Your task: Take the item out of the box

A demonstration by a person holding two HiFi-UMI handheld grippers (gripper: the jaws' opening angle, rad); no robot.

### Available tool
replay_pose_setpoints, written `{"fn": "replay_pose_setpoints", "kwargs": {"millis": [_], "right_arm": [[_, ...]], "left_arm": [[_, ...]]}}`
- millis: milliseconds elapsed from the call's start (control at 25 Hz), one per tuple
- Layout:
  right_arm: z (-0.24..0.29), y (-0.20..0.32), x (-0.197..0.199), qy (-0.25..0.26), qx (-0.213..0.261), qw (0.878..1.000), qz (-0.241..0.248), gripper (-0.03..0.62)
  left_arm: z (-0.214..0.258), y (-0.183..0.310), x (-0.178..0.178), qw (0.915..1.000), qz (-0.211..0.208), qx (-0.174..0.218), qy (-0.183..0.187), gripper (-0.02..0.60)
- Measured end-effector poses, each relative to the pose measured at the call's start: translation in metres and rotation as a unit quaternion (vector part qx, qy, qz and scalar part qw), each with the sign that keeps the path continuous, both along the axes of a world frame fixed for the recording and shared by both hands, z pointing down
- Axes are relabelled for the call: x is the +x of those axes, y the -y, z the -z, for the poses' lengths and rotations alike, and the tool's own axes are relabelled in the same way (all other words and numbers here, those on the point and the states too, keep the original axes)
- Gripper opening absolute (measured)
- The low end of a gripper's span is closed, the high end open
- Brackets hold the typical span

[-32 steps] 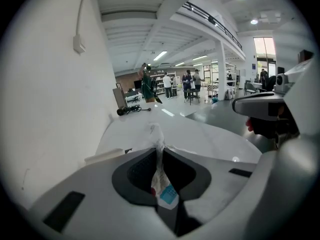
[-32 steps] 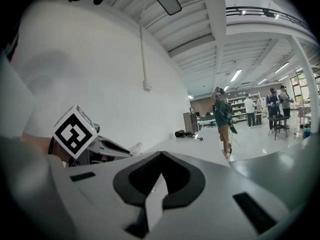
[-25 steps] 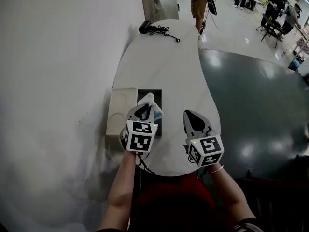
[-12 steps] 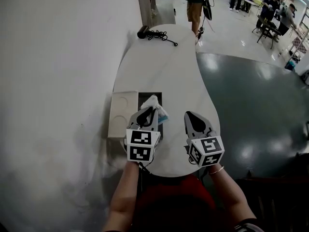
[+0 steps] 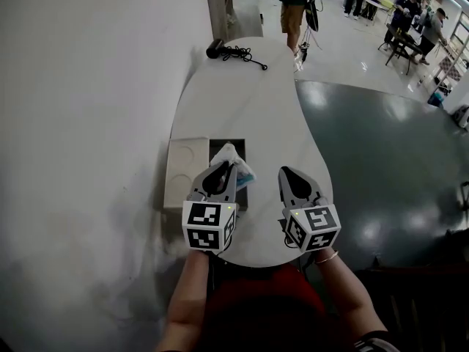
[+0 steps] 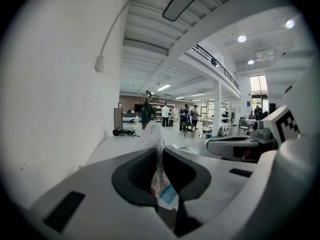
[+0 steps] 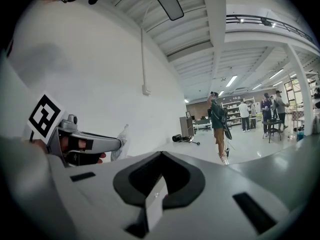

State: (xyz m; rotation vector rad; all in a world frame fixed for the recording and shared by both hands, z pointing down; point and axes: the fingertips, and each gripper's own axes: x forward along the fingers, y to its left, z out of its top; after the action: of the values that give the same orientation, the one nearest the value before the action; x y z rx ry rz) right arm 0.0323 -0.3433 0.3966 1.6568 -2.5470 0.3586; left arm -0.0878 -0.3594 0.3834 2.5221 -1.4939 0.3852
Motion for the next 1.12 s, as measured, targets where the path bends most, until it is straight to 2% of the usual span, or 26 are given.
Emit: {"fn": "replay_pose_setpoints", "kwargs": {"millis": [480,1120], "right_arm": [[0.007,0.005,-0.011,-0.002,0.003,1.0,0.006,0.014],[0.016,0.004,-0.017,-0.002,0.016,1.0,0.011,0.014]], "left_arm": [[0.002,-0.003,-0.015,0.9991,0.011,0.002,-0.042,0.06],[0.009,-0.008,-0.024,0.9983,0.021,0.019,-0.052,0.06]]}}
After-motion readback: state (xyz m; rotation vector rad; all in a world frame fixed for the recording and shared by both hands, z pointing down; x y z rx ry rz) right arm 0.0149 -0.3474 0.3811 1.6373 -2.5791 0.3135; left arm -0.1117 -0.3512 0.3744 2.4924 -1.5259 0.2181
